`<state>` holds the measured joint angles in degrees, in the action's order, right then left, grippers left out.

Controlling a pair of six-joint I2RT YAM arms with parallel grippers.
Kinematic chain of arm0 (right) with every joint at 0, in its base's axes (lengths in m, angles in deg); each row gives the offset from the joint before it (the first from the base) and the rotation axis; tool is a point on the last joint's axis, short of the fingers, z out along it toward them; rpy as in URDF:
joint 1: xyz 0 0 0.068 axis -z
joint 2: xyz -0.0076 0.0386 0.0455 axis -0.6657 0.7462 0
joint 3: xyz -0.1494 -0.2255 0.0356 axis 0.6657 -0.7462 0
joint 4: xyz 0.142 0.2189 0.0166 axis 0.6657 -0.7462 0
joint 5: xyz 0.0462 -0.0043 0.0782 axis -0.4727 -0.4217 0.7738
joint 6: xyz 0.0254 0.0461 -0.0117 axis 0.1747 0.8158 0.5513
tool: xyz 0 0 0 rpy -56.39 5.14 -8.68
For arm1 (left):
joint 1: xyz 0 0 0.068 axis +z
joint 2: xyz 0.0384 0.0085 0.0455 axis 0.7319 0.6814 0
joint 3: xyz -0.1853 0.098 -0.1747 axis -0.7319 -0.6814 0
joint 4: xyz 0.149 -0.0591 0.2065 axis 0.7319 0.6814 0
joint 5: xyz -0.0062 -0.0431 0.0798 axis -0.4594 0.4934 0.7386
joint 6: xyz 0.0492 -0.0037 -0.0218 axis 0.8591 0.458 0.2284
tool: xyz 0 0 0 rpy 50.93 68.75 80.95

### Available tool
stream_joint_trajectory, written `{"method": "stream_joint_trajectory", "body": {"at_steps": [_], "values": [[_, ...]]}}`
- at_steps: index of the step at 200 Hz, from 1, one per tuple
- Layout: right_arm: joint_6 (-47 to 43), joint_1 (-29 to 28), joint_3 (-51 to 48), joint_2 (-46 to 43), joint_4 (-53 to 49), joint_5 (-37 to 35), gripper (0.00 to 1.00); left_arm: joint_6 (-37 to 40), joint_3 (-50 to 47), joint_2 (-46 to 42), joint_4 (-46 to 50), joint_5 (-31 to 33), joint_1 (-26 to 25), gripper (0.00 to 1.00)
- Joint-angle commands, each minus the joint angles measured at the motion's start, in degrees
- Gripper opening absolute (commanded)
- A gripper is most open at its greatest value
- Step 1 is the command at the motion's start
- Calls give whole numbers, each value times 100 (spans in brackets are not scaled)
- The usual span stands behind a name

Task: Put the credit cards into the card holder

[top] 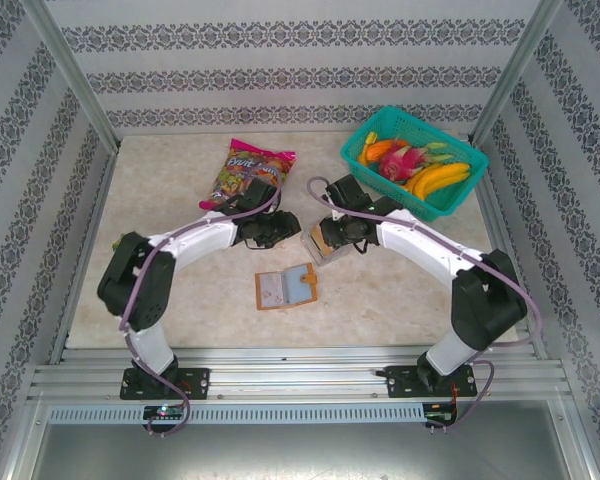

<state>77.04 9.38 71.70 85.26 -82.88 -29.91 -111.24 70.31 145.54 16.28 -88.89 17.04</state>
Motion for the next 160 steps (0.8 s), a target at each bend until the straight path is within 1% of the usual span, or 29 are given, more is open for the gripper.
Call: {"method": "stream_joint_trajectory", "body": {"at_steps": [1,40,64,97,114,142,160], "values": [[-238,11,278,291,-33,144,29,-497,198,345,-510,-350,11,47],[-378,2,480,686,43,246,29,-623,474,782,-857,-568,20,51],[-463,-25,558,851,57,111,29,-747,478,910,-1071,-610,38,54],[-522,-64,621,1012,71,37,30,-835,515,1066,-1157,-716,80,54],[-557,-93,657,1091,62,-9,32,-857,482,1100,-1071,-689,91,52],[-629,-163,675,1174,54,-207,33,-890,403,1122,-1062,-657,99,45],[-690,-256,661,1227,45,-478,33,-907,374,1137,-1047,-648,99,43]]}}
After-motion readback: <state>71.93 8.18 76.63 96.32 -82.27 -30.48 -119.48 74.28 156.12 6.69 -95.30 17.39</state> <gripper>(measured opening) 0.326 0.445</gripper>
